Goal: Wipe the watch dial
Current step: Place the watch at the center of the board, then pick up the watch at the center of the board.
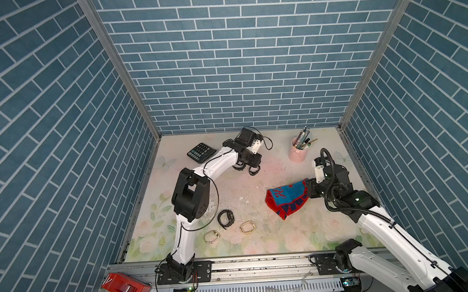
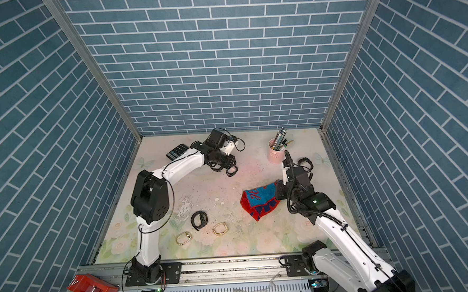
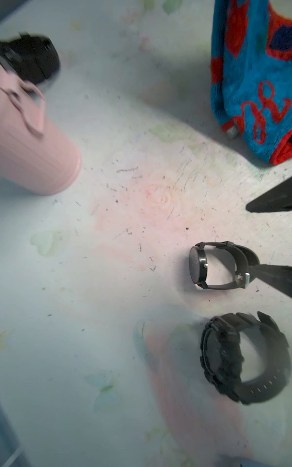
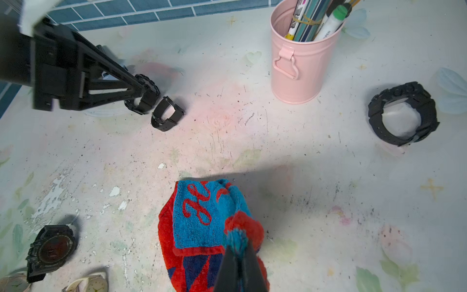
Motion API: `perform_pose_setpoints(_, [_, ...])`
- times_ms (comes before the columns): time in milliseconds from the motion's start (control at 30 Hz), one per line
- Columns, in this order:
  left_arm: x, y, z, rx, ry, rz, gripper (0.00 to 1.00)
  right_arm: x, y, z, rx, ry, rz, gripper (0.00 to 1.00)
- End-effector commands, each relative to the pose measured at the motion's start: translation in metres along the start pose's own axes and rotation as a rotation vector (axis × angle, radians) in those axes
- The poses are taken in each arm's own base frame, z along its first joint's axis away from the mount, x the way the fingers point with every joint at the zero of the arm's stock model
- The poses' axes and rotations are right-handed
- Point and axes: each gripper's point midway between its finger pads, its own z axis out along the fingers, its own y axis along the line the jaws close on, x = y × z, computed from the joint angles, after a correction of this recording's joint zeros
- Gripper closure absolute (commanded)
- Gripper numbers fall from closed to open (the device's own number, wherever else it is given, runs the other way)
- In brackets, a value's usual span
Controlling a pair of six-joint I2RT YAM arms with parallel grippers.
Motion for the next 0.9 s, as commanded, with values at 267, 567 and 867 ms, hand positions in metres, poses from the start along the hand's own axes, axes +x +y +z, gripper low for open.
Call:
perform_pose_setpoints(267, [0.026,-0.005,-0.096,-0.077,-0.125,-0.096,0.61,-0.048,0.016,-0.024,-0.045,-0.101,-0.039,1.0])
perform_pose_setpoints(567, [0.14,-0.014,-0.131,-0.091,0.011,-0.274,0.6,-0.055,-0.008,-0.033,0.119,-0.046,-0.098,1.0])
perform_pose_setpoints(867, [0.223,-0.036,-0.141,-0.101,0.181,-0.332,0.57,-0.041,0.008,-0.005,0.012,-0.011,-0.037,1.0])
